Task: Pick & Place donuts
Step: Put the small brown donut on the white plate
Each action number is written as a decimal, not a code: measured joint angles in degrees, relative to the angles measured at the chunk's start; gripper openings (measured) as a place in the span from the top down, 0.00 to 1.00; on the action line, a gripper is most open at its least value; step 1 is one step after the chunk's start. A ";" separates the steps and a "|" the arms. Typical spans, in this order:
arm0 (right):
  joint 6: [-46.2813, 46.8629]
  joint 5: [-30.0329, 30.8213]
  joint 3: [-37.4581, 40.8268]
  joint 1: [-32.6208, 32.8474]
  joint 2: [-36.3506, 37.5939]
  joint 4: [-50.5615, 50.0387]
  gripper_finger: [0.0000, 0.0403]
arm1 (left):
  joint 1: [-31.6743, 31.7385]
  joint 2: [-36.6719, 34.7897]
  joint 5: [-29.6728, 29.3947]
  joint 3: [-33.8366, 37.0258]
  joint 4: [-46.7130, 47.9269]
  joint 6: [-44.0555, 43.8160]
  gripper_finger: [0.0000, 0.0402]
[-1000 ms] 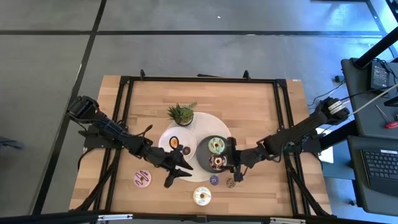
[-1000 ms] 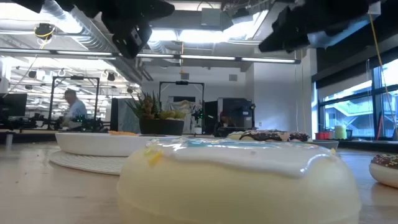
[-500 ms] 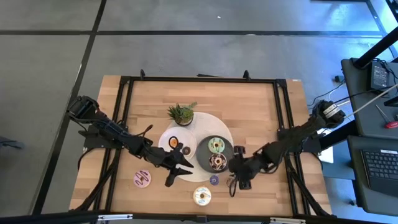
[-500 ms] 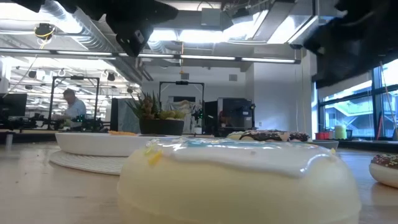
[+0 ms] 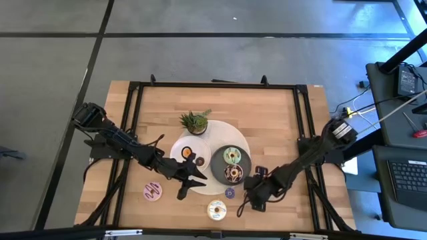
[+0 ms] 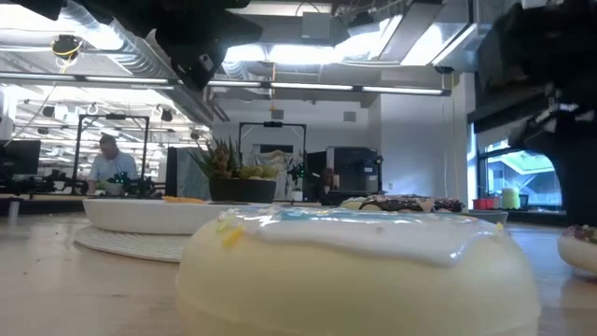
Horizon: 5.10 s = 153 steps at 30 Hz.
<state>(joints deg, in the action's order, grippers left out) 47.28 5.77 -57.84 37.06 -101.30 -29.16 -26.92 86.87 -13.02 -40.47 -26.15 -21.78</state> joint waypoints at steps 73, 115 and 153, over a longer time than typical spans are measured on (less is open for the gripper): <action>-33.92 37.99 -20.79 -10.06 -0.72 -10.52 0.96 | 1.89 4.04 -30.92 -7.74 3.29 10.12 0.81; -38.44 39.79 -20.74 -11.56 -0.73 -4.68 0.96 | 2.71 4.04 -32.46 -7.72 7.00 3.04 0.52; -40.08 37.83 -20.74 -11.56 -0.72 -1.93 0.96 | 2.64 4.02 -33.33 -7.72 7.14 4.97 0.85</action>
<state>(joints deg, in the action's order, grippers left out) 7.20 43.59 -78.59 25.50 -102.02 -31.09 -24.27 90.89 -46.35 -48.18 -19.00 -16.82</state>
